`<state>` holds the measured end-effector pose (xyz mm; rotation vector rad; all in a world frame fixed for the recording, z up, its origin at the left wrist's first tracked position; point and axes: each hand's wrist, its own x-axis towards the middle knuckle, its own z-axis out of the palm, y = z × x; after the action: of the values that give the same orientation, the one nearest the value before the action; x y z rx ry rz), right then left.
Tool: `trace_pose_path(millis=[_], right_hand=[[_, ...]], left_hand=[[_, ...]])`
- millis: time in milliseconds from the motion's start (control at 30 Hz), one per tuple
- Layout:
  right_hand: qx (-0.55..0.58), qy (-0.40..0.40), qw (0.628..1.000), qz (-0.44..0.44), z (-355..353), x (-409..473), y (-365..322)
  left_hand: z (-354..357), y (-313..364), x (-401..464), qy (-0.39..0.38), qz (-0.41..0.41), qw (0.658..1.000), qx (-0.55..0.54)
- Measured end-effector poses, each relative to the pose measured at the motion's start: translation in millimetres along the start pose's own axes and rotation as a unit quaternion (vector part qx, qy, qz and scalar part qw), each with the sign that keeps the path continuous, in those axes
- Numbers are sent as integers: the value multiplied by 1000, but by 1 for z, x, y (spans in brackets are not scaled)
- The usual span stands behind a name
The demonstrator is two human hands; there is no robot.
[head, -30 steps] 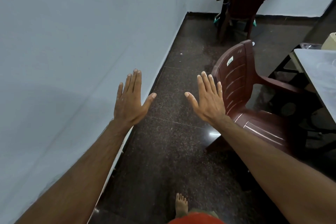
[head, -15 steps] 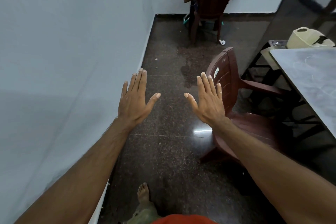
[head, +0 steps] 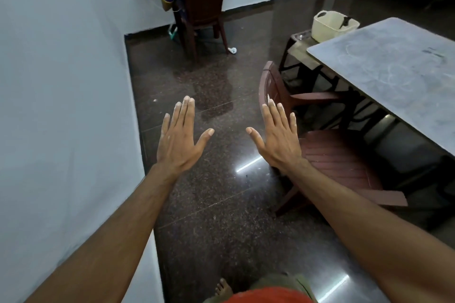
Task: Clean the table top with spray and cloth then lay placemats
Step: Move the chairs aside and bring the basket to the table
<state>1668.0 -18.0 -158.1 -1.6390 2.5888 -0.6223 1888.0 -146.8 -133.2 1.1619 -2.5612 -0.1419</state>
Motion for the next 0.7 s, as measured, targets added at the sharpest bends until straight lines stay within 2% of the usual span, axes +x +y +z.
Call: trace_pose_path(millis=[267, 700], right_hand=[[-14, 3, 998, 62, 22, 24, -4], [1, 3, 991, 135, 51, 126, 17]], left_hand=[[17, -17, 55, -22, 70, 997, -37], [58, -20, 188, -64, 126, 989, -43]])
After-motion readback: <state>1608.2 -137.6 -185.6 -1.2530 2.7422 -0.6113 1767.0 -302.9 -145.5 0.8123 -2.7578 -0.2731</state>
